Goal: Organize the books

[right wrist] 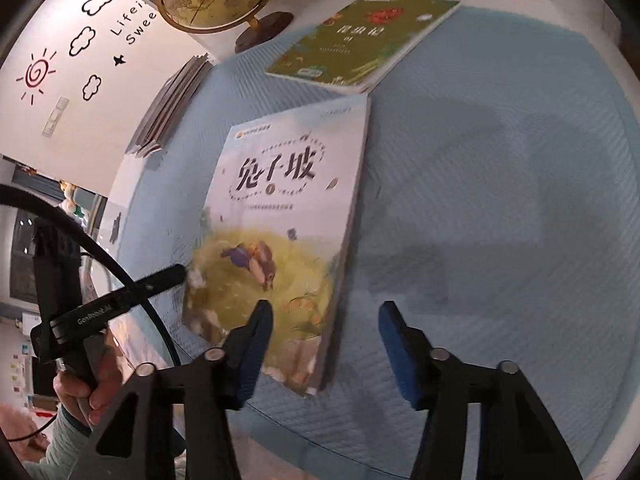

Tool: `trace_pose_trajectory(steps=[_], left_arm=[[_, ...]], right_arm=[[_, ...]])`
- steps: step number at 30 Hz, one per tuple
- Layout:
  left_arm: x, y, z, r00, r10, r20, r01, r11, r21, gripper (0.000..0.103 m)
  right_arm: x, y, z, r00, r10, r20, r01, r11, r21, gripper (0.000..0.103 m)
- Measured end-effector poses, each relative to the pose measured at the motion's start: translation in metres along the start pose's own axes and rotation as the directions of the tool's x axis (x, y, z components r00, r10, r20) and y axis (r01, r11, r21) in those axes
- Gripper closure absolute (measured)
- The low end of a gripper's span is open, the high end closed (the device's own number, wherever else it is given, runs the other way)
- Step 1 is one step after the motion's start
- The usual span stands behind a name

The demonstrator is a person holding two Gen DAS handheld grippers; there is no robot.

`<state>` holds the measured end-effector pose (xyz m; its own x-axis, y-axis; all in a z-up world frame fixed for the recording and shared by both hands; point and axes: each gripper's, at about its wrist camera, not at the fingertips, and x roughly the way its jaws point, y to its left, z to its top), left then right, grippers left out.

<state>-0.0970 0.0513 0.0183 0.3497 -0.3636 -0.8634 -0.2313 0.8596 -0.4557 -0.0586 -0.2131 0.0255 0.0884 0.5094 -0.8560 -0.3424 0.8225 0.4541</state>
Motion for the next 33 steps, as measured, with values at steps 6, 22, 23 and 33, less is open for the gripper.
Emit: trace_pose_trajectory(steps=[6, 22, 23, 33], left_arm=[[0.004, -0.010, -0.002, 0.998, -0.049, -0.027, 0.050, 0.998, 0.042, 0.054], [0.000, -0.025, -0.007, 0.941, -0.336, -0.044, 0.335, 0.941, -0.043, 0.067], [0.005, -0.030, -0.008, 0.955, -0.294, -0.048, 0.293, 0.956, -0.027, 0.080], [0.021, -0.037, 0.003, 0.894, -0.439, -0.082, 0.426, 0.893, -0.144, 0.093]], right_arm=[[0.016, 0.025, -0.005, 0.992, -0.126, 0.029, 0.127, 0.991, -0.052, 0.051], [0.015, 0.012, -0.015, 0.996, -0.063, 0.061, 0.063, 0.998, -0.003, 0.048], [0.015, 0.013, -0.015, 0.996, -0.063, 0.061, 0.063, 0.998, -0.002, 0.048], [-0.011, 0.010, -0.003, 0.995, 0.088, 0.043, -0.092, 0.990, 0.109, 0.038]])
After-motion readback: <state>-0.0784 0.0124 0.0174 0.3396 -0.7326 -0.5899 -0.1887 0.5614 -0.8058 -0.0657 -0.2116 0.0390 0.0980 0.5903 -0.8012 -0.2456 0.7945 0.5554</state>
